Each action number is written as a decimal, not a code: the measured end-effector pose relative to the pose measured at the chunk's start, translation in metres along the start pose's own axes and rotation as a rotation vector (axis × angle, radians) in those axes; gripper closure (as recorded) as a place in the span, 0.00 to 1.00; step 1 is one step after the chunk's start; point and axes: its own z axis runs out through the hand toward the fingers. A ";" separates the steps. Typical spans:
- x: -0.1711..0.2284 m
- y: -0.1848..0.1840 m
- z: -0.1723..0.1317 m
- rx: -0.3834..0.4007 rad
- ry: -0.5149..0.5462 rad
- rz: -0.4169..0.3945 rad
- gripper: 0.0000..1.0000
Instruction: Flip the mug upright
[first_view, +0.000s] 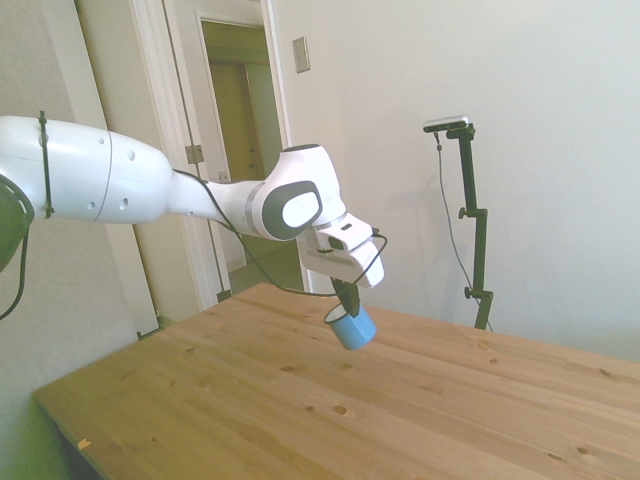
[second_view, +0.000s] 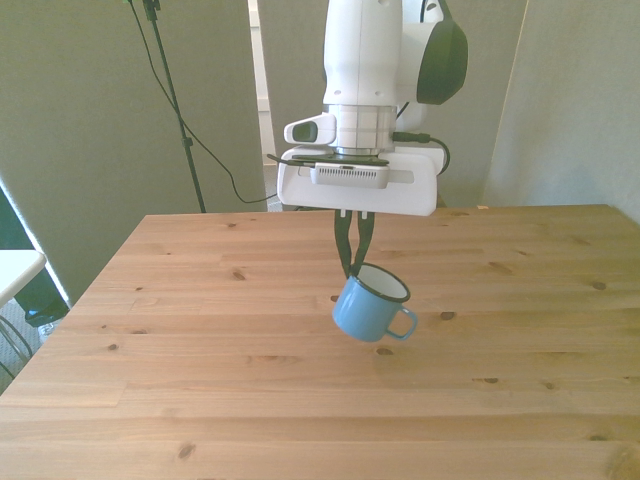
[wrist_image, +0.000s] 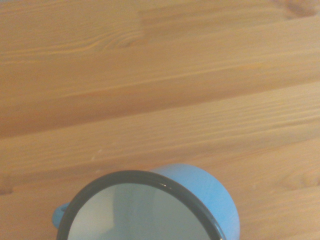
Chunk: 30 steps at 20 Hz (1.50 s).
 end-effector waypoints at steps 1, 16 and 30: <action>-0.002 0.002 0.000 0.006 -0.032 -0.005 1.00; 0.001 0.010 0.054 0.043 -0.329 -0.054 1.00; -0.007 -0.004 0.080 0.025 -0.342 -0.074 0.00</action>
